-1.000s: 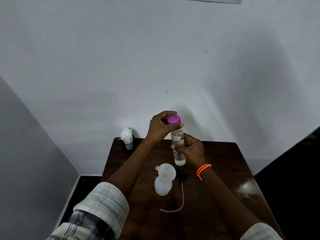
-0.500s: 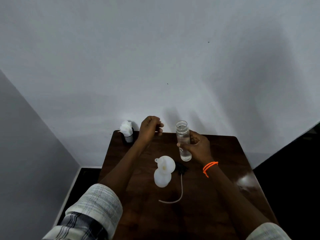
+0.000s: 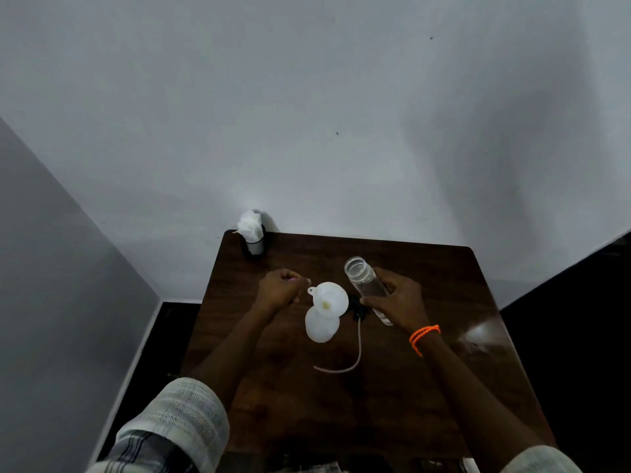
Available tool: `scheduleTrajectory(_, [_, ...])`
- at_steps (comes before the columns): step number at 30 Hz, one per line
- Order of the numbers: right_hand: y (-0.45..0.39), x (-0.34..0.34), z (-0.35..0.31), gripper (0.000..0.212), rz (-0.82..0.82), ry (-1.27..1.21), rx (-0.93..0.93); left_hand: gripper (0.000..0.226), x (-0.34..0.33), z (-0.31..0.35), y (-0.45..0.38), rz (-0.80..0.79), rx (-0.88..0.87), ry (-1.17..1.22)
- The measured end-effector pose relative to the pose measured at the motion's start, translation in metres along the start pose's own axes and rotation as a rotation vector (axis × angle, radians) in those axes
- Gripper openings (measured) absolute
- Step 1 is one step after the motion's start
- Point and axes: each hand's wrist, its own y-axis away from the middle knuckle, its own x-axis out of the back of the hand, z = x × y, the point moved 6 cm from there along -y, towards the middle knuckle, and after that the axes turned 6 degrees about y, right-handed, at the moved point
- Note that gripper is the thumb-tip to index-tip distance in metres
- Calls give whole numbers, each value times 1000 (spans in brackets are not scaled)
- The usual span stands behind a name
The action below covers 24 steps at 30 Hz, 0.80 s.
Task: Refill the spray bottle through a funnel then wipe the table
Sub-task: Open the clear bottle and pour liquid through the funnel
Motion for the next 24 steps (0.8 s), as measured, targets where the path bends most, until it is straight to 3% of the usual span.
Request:
scheduleTrajectory(5, [6, -8, 11, 67, -30, 73, 1, 28, -6, -13, 7, -33, 42, 70])
scheduleTrajectory(12, [9, -11, 23, 67, -15, 152, 7, 11, -9, -23, 8, -57, 59, 81])
scheduleTrajectory(24, [14, -14, 14, 57, -72, 264, 67, 13, -12, -36, 6, -70, 158, 143])
